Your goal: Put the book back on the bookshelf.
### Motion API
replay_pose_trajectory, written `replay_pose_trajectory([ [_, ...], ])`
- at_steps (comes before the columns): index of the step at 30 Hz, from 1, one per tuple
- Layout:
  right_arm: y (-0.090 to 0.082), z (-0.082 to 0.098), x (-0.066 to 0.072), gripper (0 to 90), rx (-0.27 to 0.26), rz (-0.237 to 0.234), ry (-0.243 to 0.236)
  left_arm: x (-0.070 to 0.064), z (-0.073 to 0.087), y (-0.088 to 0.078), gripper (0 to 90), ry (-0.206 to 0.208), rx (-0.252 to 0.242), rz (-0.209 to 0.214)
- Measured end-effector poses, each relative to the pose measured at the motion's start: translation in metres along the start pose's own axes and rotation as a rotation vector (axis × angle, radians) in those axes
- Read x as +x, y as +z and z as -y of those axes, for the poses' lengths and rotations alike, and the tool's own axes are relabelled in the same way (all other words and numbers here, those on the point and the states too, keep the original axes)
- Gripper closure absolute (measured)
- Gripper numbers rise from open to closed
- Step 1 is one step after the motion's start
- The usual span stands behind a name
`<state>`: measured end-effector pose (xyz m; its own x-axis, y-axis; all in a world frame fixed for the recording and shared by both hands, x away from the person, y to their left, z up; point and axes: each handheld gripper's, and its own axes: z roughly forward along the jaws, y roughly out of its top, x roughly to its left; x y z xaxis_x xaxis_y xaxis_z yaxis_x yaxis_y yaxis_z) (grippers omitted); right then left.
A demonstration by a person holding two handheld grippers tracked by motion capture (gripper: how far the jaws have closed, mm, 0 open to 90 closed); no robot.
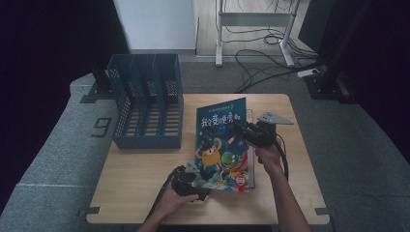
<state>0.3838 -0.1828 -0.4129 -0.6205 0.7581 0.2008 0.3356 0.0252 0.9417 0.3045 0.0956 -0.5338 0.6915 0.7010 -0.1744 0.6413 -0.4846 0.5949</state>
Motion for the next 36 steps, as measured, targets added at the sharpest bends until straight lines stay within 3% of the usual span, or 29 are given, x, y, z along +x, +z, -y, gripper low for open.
replay_pose_trajectory([
  [7, -0.001, -0.002, 0.002, 73.3, -0.018, 0.002, -0.013, 0.006, -0.005, 0.005, 0.0, -0.009, 0.013, 0.023],
  [12, -0.004, -0.008, 0.006, 74.4, -0.06, 0.003, -0.039, 0.01, -0.013, 0.01, 0.0, -0.021, 0.013, 0.007],
  [27, -0.008, -0.005, 0.005, 74.3, -0.072, -0.023, -0.056, 0.002, -0.009, 0.007, 3.5, -0.008, 0.009, -0.021],
  [36, -0.009, -0.004, 0.004, 74.3, -0.069, -0.019, -0.057, -0.006, -0.011, 0.002, 4.6, 0.001, -0.008, 0.007],
])
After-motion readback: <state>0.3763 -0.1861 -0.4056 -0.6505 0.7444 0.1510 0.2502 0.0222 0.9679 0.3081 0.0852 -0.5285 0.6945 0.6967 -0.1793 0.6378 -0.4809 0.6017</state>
